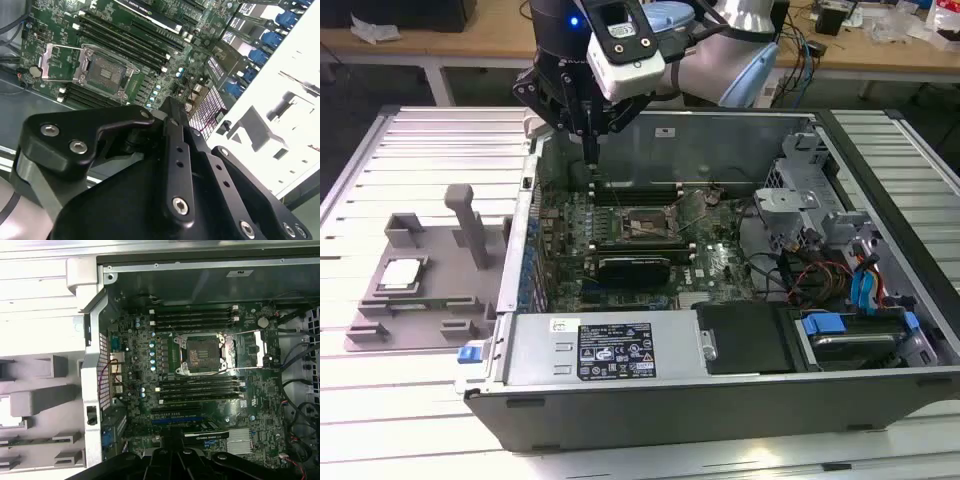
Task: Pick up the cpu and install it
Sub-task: 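Reach for the cpu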
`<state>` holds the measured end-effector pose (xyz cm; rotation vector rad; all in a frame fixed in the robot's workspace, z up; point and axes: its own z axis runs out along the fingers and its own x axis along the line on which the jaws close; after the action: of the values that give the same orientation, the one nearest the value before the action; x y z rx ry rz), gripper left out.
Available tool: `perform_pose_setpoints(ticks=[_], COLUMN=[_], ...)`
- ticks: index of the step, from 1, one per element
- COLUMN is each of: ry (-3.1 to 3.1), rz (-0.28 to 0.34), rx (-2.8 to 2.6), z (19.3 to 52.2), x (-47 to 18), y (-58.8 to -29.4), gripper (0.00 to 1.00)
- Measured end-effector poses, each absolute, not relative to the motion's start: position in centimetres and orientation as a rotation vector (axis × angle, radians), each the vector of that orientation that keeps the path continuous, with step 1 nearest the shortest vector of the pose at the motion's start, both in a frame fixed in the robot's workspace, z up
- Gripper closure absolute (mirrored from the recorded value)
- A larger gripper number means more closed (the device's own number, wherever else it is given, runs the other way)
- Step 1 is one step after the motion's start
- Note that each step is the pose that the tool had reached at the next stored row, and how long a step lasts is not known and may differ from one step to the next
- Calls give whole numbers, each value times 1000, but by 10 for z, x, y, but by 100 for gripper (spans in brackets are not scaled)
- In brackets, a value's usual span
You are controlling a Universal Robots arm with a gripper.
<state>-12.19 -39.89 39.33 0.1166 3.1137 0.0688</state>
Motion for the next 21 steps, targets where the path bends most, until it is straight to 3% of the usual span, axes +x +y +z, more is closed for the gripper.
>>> perform_pose_setpoints(ticks=[21], ry=[3114], rz=[69], rx=[117], z=[393], x=[-137], y=[-398], gripper=[89])
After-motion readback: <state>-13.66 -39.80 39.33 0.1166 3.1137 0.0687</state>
